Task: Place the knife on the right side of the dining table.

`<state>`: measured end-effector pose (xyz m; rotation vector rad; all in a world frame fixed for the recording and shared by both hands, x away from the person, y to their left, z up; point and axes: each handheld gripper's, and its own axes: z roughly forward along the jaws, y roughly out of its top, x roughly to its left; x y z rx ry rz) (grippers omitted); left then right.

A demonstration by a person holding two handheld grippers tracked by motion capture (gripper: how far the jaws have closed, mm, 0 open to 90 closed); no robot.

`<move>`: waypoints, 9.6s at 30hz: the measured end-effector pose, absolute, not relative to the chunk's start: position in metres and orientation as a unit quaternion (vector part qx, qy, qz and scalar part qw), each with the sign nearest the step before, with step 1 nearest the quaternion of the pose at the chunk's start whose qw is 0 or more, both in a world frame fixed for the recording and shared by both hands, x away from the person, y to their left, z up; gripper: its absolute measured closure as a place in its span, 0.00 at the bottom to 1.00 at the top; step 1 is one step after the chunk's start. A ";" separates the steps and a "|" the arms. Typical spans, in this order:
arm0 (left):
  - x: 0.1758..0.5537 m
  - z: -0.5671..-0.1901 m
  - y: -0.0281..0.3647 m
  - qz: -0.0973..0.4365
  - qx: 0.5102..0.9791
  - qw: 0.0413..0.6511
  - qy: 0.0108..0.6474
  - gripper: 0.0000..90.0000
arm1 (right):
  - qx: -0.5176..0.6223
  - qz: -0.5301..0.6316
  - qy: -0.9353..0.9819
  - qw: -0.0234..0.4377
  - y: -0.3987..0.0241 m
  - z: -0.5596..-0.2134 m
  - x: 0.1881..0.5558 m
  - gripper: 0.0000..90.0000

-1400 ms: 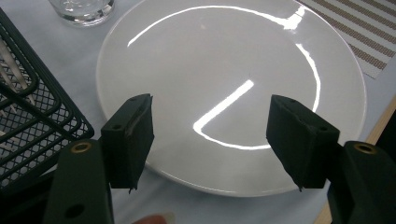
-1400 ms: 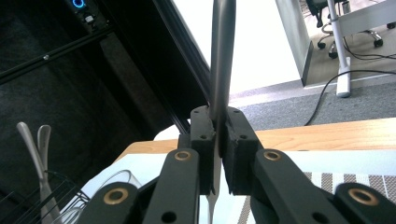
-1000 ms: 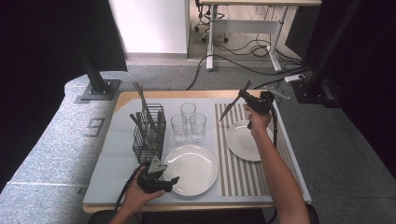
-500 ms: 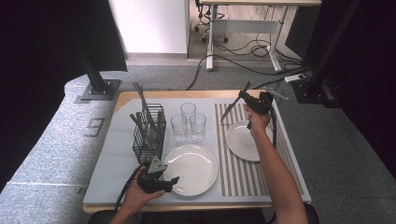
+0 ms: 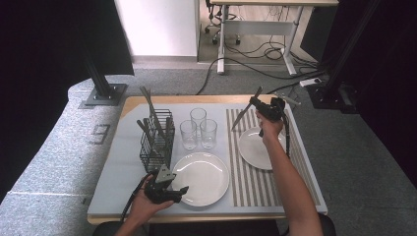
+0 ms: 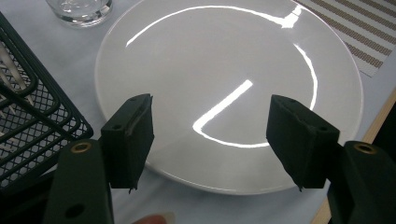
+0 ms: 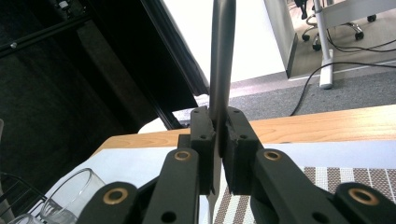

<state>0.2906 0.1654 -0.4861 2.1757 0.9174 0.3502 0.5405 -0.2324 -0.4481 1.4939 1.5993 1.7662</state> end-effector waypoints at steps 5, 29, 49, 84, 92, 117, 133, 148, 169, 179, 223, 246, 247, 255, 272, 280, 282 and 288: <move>0.291 -0.486 0.165 0.136 0.848 0.369 0.356 0.36 | 0.524 0.618 0.562 0.166 -0.232 -0.449 0.541 0.93; 0.290 -0.486 0.165 0.135 0.849 0.371 0.351 0.36 | 0.513 0.616 0.570 0.181 -0.231 -0.449 0.541 0.92; 0.289 -0.486 0.164 0.134 0.852 0.370 0.346 0.36 | 0.514 0.619 0.562 0.191 -0.237 -0.448 0.541 0.91; 0.289 -0.487 0.163 0.133 0.853 0.369 0.345 0.36 | 0.537 0.597 0.561 0.200 -0.248 -0.452 0.542 0.89; 0.288 -0.487 0.163 0.133 0.853 0.370 0.345 0.36 | 0.542 0.594 0.561 0.198 -0.251 -0.454 0.542 0.89; 0.287 -0.488 0.160 0.134 0.854 0.368 0.342 0.36 | 0.560 0.587 0.550 0.198 -0.267 -0.467 0.540 0.86; 0.287 -0.488 0.160 0.133 0.854 0.368 0.342 0.36 | 0.576 0.582 0.540 0.194 -0.273 -0.473 0.541 0.85; 0.287 -0.488 0.159 0.133 0.855 0.367 0.342 0.36 | 0.595 0.581 0.523 0.185 -0.281 -0.484 0.540 0.83; 0.287 -0.489 0.159 0.133 0.855 0.366 0.342 0.36 | 0.607 0.580 0.512 0.179 -0.286 -0.492 0.540 0.82; 0.287 -0.489 0.158 0.133 0.856 0.365 0.341 0.36 | 0.615 0.576 0.507 0.178 -0.288 -0.495 0.541 0.81; 0.286 -0.489 0.157 0.133 0.857 0.366 0.338 0.36 | 0.647 0.560 0.493 0.156 -0.297 -0.510 0.546 0.78; 0.286 -0.489 0.158 0.132 0.857 0.366 0.338 0.36 | 0.664 0.555 0.479 0.145 -0.301 -0.521 0.546 0.76; 0.286 -0.489 0.158 0.132 0.857 0.366 0.338 0.36 | 0.666 0.555 0.478 0.143 -0.301 -0.522 0.546 0.76; 0.287 -0.489 0.158 0.132 0.857 0.366 0.338 0.36 | 0.672 0.550 0.476 0.139 -0.304 -0.527 0.546 0.74; 0.287 -0.489 0.158 0.132 0.856 0.367 0.339 0.36 | 0.685 0.536 0.474 0.135 -0.305 -0.532 0.546 0.72; 0.287 -0.488 0.160 0.133 0.855 0.368 0.340 0.36 | 0.691 0.529 0.474 0.136 -0.305 -0.533 0.547 0.71; 0.287 -0.488 0.160 0.133 0.855 0.368 0.340 0.36 | 0.693 0.525 0.474 0.137 -0.305 -0.533 0.547 0.71; 0.287 -0.488 0.159 0.132 0.855 0.368 0.339 0.36 | 0.699 0.518 0.473 0.139 -0.304 -0.532 0.547 0.70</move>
